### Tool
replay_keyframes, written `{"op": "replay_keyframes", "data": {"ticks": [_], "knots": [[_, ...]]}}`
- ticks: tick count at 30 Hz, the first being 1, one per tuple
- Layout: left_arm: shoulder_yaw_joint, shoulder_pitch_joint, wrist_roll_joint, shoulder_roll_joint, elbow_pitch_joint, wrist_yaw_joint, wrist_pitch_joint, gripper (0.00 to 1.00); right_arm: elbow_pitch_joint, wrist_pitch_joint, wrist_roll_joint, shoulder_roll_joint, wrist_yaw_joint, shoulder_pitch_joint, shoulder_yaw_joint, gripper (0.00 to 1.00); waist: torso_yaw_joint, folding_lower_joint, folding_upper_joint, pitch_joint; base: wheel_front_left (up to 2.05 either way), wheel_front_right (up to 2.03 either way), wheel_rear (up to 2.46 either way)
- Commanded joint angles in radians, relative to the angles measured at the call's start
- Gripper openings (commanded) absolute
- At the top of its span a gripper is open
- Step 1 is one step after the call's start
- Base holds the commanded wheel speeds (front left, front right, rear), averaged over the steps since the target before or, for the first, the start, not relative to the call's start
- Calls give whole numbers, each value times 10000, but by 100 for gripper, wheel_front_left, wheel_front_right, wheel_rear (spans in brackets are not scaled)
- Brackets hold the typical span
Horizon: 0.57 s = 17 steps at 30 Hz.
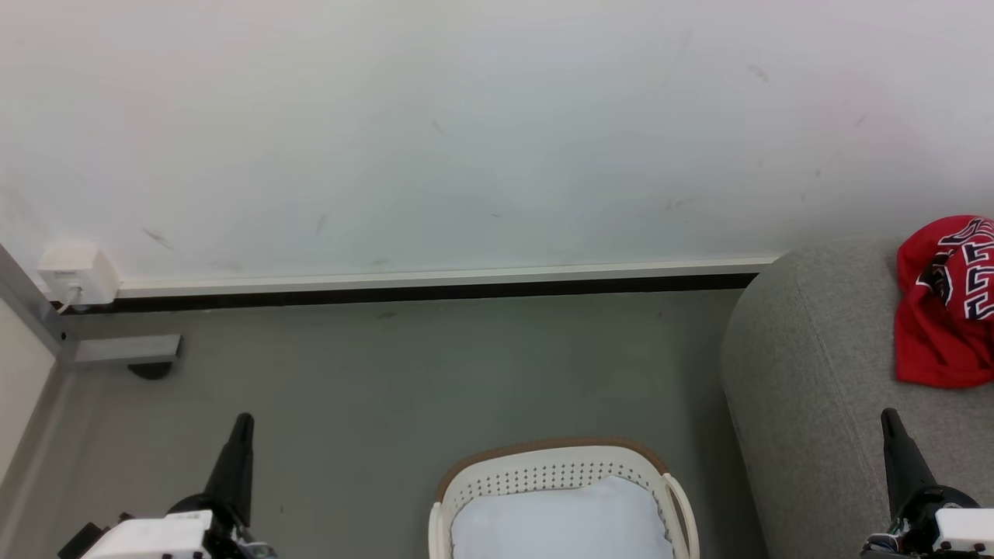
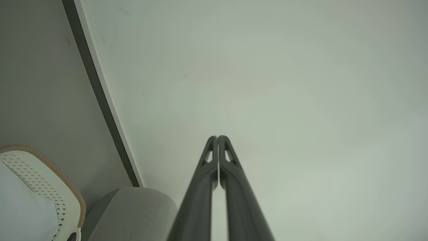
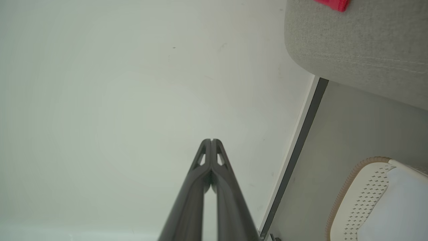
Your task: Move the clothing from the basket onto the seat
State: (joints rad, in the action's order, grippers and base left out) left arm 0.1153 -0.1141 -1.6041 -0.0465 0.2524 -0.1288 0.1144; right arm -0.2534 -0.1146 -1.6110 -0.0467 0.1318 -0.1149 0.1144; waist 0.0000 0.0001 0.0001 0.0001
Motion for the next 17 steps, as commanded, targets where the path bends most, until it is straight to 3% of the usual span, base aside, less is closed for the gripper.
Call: {"op": "replay_keyframes", "data": {"ticks": [1, 17], "knots": [[32, -71, -132, -70, -18, -39, 53, 0, 43, -46, -10, -68, -21, -59, 34, 0, 0, -1, -1, 0, 0, 0, 0], [32, -71, -132, -70, -18, -41, 53, 0, 43, -47, -10, -68, -21, -59, 33, 0, 0, -1, -1, 0, 0, 0, 0]]}}
